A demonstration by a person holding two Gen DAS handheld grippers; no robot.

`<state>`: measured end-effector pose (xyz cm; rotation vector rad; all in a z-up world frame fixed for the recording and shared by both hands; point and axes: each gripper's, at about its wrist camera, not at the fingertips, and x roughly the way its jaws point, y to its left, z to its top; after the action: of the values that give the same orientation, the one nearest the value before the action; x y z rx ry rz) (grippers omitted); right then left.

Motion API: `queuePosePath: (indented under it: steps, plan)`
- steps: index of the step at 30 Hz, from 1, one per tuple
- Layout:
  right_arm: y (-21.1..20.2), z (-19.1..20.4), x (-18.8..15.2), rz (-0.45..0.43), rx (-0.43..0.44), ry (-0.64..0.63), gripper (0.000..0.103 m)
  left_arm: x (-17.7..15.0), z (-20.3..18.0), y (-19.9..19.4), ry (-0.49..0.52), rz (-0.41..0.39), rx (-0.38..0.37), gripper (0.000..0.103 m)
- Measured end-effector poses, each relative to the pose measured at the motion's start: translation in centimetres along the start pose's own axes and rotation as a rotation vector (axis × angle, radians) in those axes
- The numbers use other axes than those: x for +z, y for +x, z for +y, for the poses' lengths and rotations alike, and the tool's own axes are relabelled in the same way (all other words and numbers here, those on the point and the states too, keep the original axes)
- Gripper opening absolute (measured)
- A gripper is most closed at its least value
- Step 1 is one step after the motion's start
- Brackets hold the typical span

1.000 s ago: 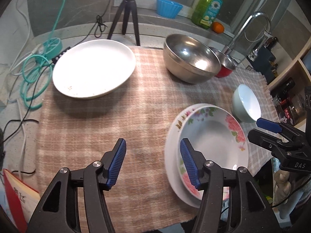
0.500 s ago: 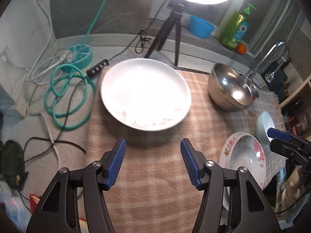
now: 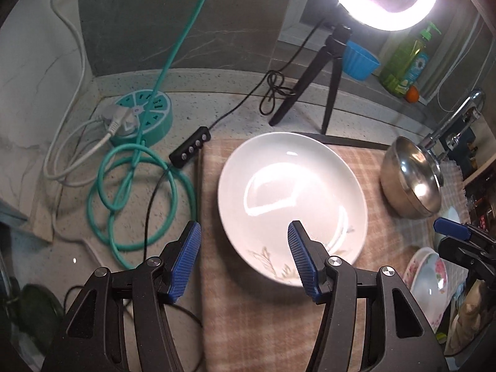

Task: Organize plates and bowls
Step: 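Move both grippers to the rim of the white oval plate, then close both grippers on the white oval plate rim and lift it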

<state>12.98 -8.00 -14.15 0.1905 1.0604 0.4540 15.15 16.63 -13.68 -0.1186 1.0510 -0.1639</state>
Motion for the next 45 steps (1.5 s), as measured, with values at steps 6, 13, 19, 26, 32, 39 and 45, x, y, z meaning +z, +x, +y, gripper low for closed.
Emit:
queuePosePath:
  steps: [6,13,19,26,32,39,45]
  plan:
    - [3.3,-0.8,1.0,0.044,-0.024,0.034,0.064,1.6,0.7,2.8,0.017,0.031,-0.008,0.055]
    - [5.7,-2.2,1.7,0.104,-0.014,0.087,0.043,2.5,1.0,5.1,0.013,0.062,-0.033,0.036]
    - [7.3,-2.3,2.5,0.125,-0.010,0.109,0.036,3.1,1.6,6.5,0.015,0.088,-0.041,0.029]
    - [8.8,-2.4,2.6,0.152,0.014,0.149,0.025,3.4,1.7,7.2,0.019,0.103,-0.048,0.021]
    - [9.8,-2.0,2.5,0.178,0.013,0.134,0.016,3.3,1.6,7.6,0.024,0.110,-0.048,0.016]
    - [10.7,-1.7,3.0,0.207,-0.013,0.096,0.013,3.1,1.4,7.6,0.024,0.113,-0.037,0.016]
    - [10.3,-1.7,2.7,0.211,-0.015,0.083,0.013,2.4,1.1,7.1,0.020,0.122,-0.041,0.016]
